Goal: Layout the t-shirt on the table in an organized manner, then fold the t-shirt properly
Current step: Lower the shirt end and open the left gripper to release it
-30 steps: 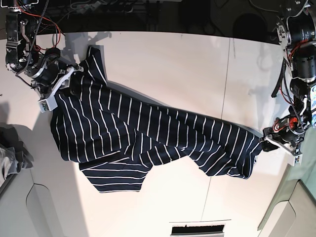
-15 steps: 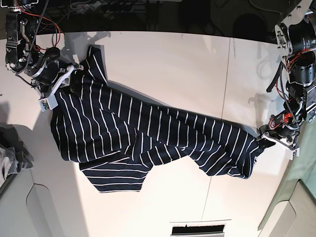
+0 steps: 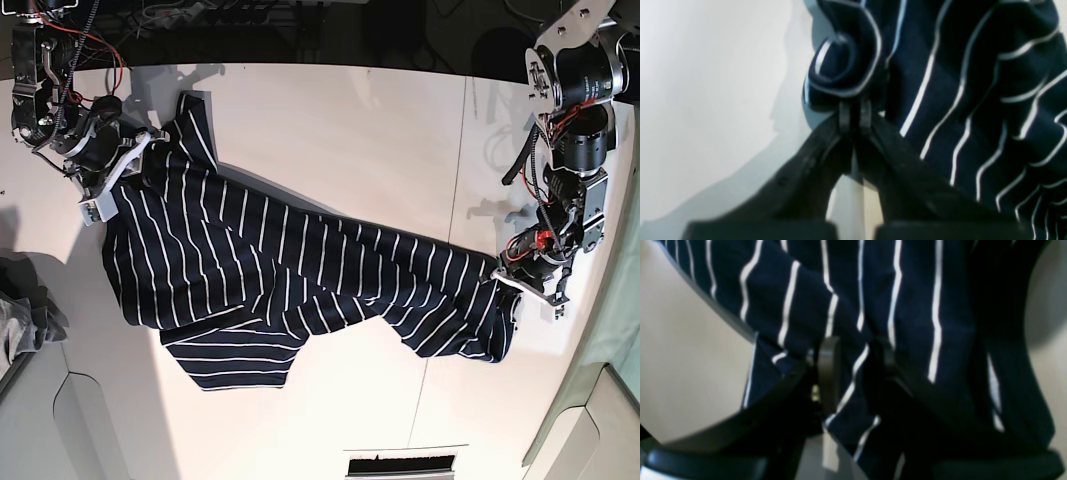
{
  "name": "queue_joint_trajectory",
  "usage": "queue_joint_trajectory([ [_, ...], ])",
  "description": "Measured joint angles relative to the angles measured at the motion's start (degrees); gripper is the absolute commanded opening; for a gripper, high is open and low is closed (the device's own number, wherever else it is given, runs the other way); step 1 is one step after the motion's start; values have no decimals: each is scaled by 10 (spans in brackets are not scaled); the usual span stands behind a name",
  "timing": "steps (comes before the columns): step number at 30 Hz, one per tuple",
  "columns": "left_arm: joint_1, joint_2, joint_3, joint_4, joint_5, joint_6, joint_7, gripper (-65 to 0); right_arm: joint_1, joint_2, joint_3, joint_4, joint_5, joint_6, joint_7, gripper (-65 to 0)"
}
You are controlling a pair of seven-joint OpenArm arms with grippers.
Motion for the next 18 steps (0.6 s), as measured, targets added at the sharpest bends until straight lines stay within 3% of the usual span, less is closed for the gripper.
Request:
queue_joint_trajectory([
  [2, -1, -2, 0, 10, -1, 0, 14, -650, 0, 0, 0, 0, 0, 0, 0, -492],
  [6, 19, -20, -11, 103, -7, -7, 74, -650, 0, 0, 0, 0, 0, 0, -2, -650],
  [11, 110, -49, -29, 294, -74, -28, 147, -650, 1, 1, 1, 0, 2, 6, -3, -650],
  [18, 269, -49, -88, 556, -107, -29, 173, -650, 2, 3, 2, 0, 1, 6, -2, -650],
])
